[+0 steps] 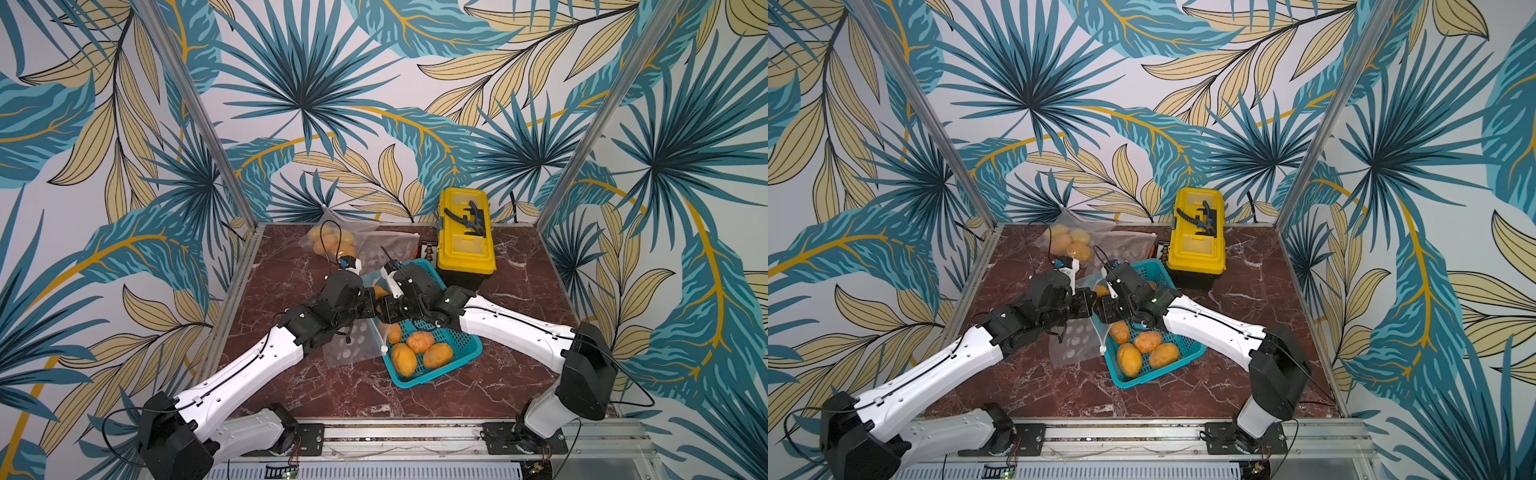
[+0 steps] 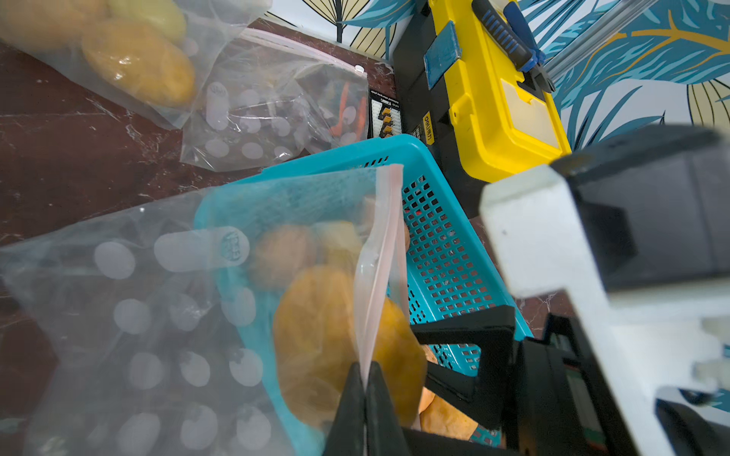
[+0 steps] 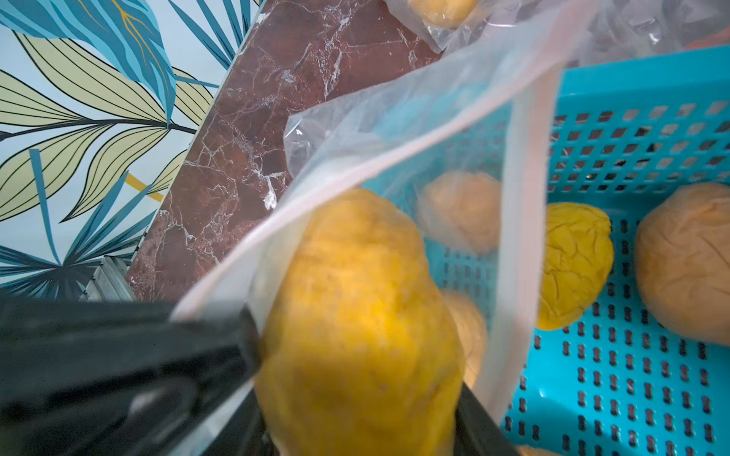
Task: Put the potatoes into a zipper bag and zip it
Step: Place the potato into the zipper food storage bag.
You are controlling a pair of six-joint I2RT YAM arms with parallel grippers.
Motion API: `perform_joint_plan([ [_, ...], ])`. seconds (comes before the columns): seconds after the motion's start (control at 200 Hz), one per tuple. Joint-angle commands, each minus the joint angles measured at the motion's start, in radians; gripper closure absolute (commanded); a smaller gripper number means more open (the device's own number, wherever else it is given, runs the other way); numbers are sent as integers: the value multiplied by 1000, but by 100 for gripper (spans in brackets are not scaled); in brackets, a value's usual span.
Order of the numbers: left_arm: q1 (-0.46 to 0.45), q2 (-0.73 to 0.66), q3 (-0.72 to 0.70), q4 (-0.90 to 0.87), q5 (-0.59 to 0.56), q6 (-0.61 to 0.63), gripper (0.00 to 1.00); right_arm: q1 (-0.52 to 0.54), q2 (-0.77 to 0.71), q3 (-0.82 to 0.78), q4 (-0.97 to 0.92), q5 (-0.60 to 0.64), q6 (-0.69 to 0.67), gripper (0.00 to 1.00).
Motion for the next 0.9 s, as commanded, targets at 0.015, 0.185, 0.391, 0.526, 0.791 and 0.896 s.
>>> perform_joint_plan([
  [0.015,-8,1,22,14,47,18,100,6,42,29,-36,4,-25,74],
  [0.185,-8,-34,-1,14,-12,3,100,6,38,4,-41,64,-18,69],
  [0.391,-7,-99,-29,13,-40,1,100,7,32,-22,-27,48,-21,48],
  [0.526,-8,-110,-36,13,-37,-2,100,6,23,-27,-12,21,-25,36],
  [0.791,-8,-92,-30,13,-39,0,100,6,-2,-45,-9,40,-31,6],
  [0.896,-7,-90,-27,13,-36,-2,100,6,-11,-56,-5,51,-29,4],
])
